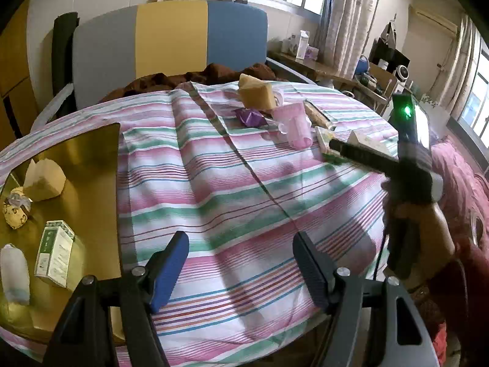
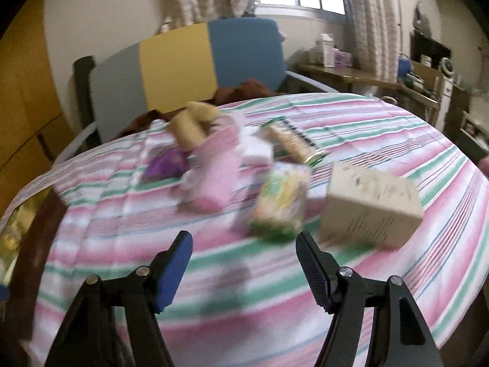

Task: Organize objects
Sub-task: 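Move both tools back over the remaining items on the cloth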

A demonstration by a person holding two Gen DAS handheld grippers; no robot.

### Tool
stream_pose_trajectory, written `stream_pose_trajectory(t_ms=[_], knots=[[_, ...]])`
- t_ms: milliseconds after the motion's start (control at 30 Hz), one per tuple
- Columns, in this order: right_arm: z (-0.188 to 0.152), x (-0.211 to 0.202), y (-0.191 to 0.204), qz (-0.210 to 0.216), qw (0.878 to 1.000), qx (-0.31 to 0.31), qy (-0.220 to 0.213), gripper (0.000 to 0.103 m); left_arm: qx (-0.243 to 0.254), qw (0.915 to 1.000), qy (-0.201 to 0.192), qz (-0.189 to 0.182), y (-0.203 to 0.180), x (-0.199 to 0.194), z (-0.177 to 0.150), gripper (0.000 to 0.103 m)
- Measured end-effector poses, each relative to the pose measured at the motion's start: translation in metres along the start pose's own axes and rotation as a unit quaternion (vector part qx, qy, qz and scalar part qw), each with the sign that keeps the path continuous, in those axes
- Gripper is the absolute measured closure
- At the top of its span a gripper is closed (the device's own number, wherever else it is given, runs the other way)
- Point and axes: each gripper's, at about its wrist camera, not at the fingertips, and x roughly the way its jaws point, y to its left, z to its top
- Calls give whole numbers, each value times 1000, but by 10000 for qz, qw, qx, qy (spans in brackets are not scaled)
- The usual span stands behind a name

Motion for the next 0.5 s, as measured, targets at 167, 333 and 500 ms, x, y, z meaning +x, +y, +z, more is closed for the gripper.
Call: stream_pose_trajectory(t_ms=[167,333,500], knots=[[22,6,-5,256,9993,189,-173,33,-87,9999,71,99,2,7,0,31],[47,35,18,522,9986,47,-27,33,-263,9994,173,153,9,12,-3,32],[55,71,30,560,9974,89,444,53,-326,9990,177,229,15,10,-4,32]])
